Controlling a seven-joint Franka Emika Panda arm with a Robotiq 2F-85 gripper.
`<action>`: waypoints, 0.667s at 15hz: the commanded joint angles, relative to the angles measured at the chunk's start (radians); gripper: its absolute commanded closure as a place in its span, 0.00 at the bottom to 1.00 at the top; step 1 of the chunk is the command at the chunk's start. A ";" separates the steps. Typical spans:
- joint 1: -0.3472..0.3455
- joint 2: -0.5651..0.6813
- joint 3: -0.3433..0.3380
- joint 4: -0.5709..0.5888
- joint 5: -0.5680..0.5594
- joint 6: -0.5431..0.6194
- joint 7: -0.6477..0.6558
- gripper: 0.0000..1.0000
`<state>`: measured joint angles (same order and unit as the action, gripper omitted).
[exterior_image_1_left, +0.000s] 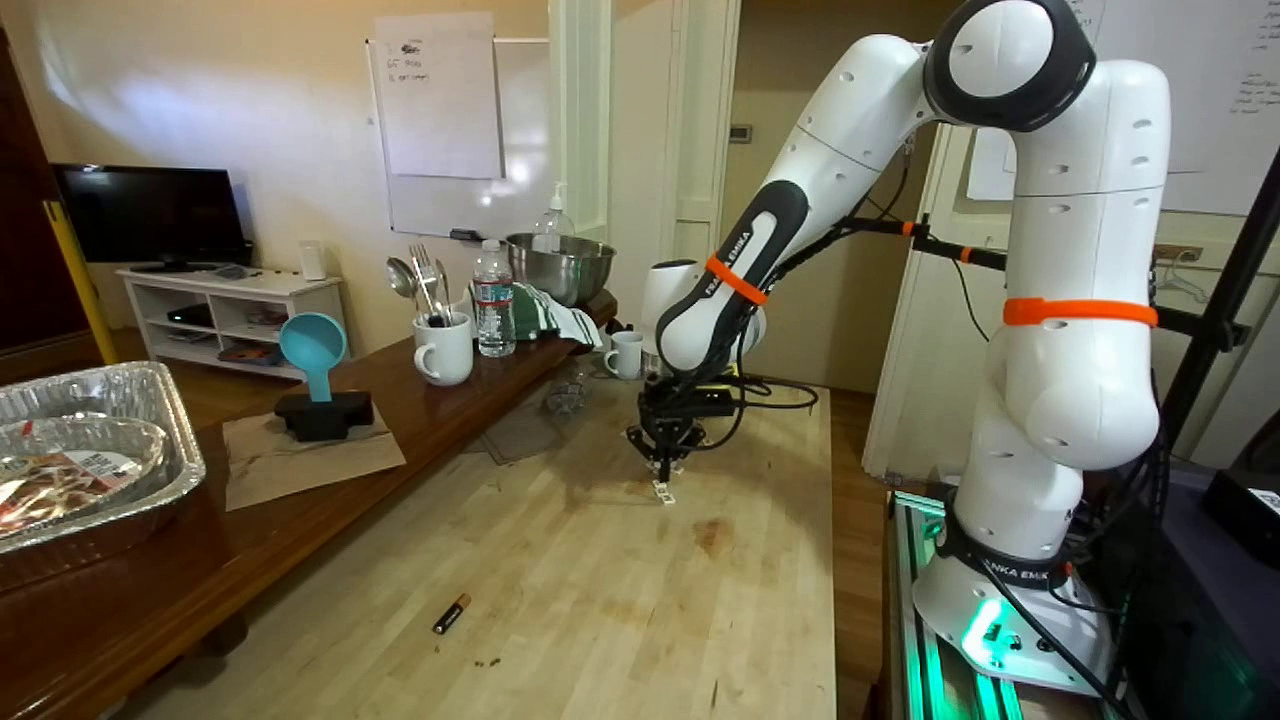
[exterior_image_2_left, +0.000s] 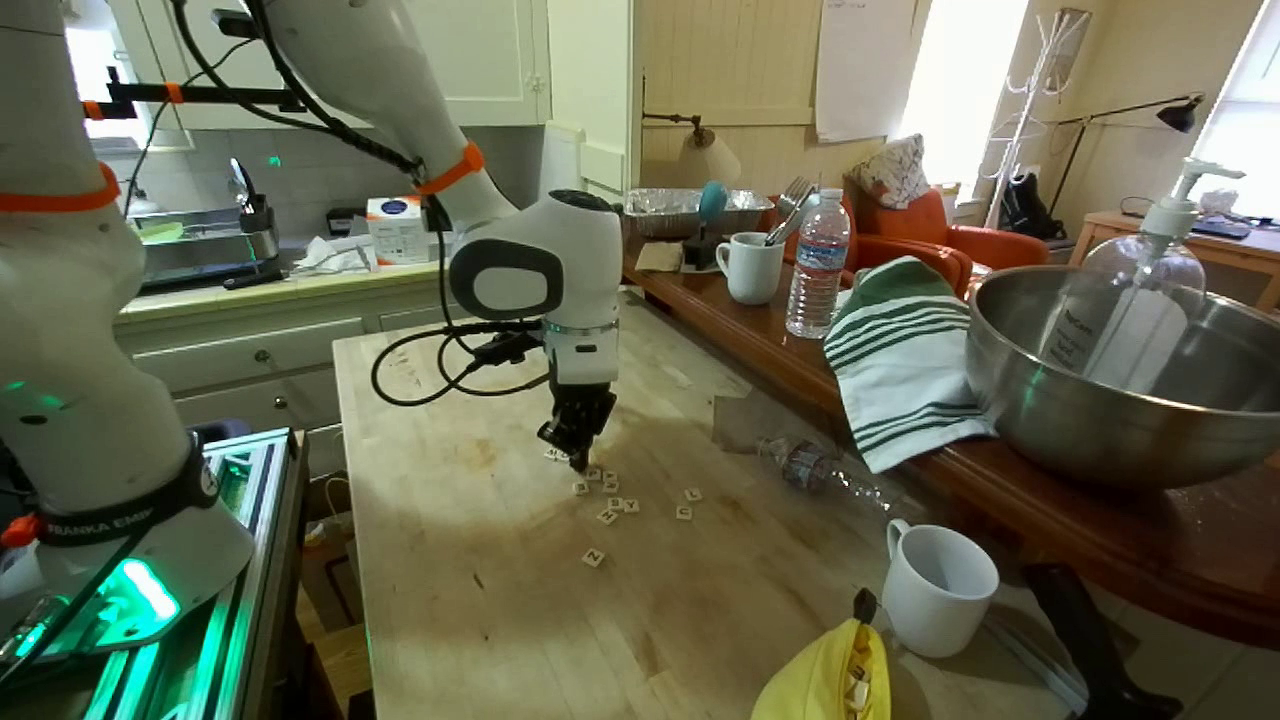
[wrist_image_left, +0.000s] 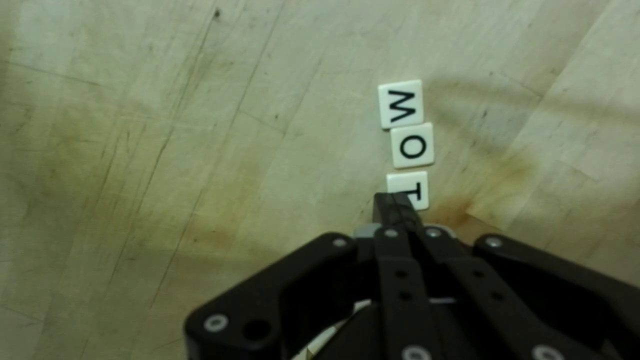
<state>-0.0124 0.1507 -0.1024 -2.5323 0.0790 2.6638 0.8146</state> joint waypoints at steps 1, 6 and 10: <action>-0.004 0.006 0.009 0.010 0.038 -0.027 -0.033 1.00; 0.003 0.018 0.014 0.012 0.031 -0.030 -0.033 1.00; 0.002 0.016 0.018 0.011 0.034 -0.034 -0.040 1.00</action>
<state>-0.0118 0.1514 -0.0920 -2.5322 0.0856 2.6632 0.7995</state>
